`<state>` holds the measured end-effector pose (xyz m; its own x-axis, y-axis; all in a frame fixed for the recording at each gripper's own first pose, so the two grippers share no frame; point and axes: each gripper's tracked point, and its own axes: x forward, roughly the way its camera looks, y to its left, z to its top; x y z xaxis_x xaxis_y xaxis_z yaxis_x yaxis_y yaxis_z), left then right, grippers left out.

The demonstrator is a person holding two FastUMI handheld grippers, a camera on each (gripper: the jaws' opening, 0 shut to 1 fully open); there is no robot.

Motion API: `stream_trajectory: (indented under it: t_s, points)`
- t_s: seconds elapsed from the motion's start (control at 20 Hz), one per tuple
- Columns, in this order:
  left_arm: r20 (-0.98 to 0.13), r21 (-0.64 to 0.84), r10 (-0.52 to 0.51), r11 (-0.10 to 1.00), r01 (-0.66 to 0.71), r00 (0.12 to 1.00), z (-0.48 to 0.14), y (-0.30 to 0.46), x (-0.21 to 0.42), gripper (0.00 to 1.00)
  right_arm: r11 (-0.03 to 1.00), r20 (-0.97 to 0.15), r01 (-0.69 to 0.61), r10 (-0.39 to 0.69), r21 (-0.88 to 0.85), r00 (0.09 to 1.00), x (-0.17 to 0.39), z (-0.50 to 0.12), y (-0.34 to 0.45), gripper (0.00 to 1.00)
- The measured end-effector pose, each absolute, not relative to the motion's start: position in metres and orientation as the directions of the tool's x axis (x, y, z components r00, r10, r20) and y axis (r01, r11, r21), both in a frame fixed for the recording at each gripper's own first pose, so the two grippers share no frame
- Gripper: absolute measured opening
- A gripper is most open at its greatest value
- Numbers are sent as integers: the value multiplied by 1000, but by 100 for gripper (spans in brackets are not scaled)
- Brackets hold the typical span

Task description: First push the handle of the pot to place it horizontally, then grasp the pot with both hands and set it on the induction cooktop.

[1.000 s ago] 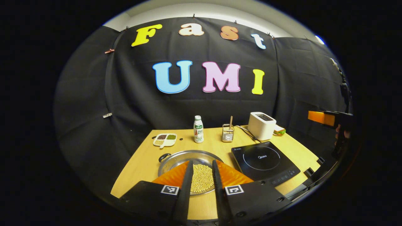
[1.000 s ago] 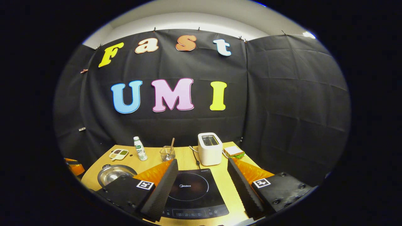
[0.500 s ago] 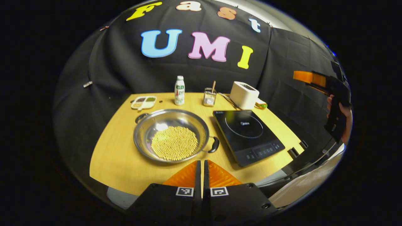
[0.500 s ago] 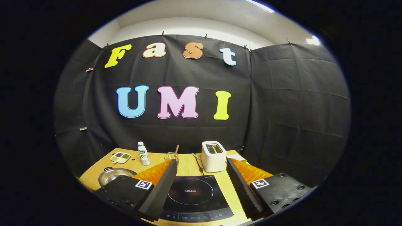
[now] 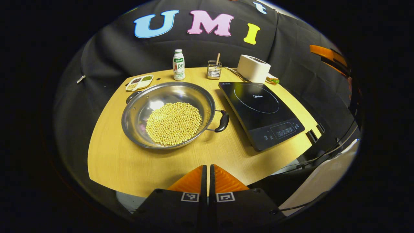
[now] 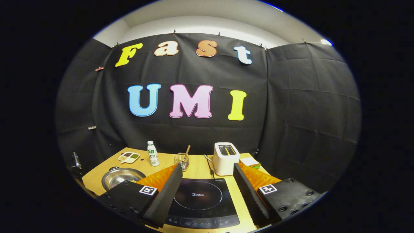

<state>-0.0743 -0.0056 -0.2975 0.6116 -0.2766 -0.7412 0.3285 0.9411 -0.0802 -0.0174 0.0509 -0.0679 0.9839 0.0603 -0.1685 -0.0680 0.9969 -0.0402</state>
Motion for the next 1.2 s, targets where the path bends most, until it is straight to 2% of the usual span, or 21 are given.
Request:
stream_trajectory:
  t_s: [0.15, 0.45, 1.2]
  points:
    - [-755, -59, -271, 935, 349, 598, -309, -15, -51, 5, 994, -175, -105, 97, -37, 980, -18, -71, 49, 98]
    - [-800, -62, -286, 914, 402, 527, -336, -36, -17, 5, 995, -192, -96, 89, -32, 977, -13, -78, 27, 98]
    - [-817, -34, -299, 879, 476, 493, -340, -65, 27, 5, 998, -197, -15, 1, -68, 980, 11, -85, -4, 98]
